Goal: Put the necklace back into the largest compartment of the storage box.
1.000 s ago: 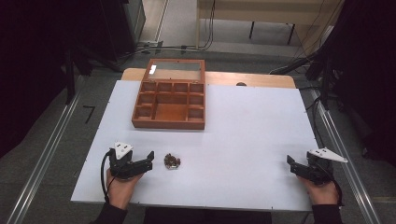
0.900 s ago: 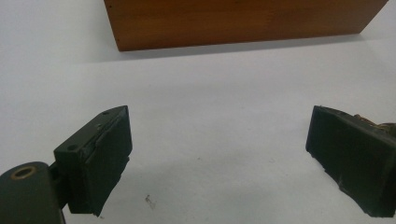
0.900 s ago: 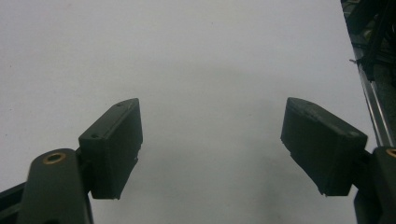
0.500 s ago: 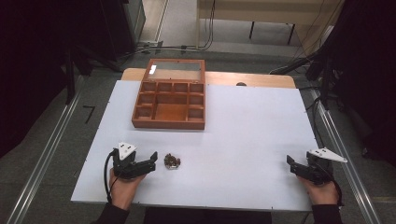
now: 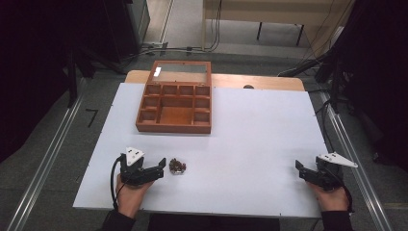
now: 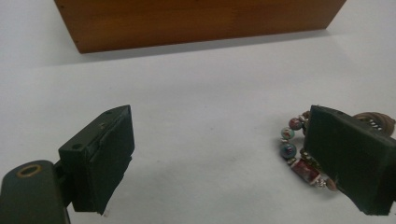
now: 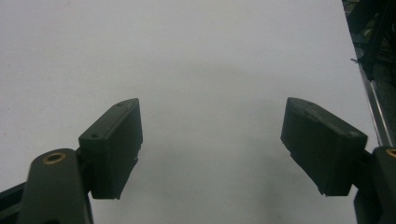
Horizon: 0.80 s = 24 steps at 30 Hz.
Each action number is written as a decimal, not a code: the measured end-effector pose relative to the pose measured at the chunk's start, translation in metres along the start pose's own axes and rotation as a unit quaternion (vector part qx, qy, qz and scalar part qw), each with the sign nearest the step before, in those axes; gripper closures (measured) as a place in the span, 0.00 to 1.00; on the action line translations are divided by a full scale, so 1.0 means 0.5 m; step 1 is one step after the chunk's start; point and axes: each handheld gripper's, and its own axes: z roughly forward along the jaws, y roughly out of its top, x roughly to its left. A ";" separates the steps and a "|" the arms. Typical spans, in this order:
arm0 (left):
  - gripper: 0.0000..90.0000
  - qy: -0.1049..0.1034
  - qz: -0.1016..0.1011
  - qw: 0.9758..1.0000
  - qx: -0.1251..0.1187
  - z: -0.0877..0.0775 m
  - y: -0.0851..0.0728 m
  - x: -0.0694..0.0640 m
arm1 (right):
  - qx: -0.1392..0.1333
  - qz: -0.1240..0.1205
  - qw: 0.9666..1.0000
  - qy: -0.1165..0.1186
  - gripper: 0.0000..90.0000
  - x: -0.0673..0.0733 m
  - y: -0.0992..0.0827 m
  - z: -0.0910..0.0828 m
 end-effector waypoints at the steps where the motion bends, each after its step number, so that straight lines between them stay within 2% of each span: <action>1: 0.10 -0.003 0.001 1.000 0.001 0.000 0.000 -0.001 | 0.000 0.000 1.000 0.000 0.21 0.000 0.000 0.000; 8: 0.10 -0.016 0.004 1.000 0.003 0.000 0.000 -0.014 | 0.000 0.001 1.000 0.000 0.21 0.000 0.000 -0.001; 16: 0.10 -0.021 0.007 1.000 0.006 0.001 0.000 -0.022 | 0.000 0.000 1.000 -0.001 0.21 0.000 0.000 0.000; 24: 0.10 -0.033 0.015 0.999 0.011 0.004 -0.002 -0.044 | 0.001 0.000 1.000 -0.001 0.21 0.000 0.000 0.000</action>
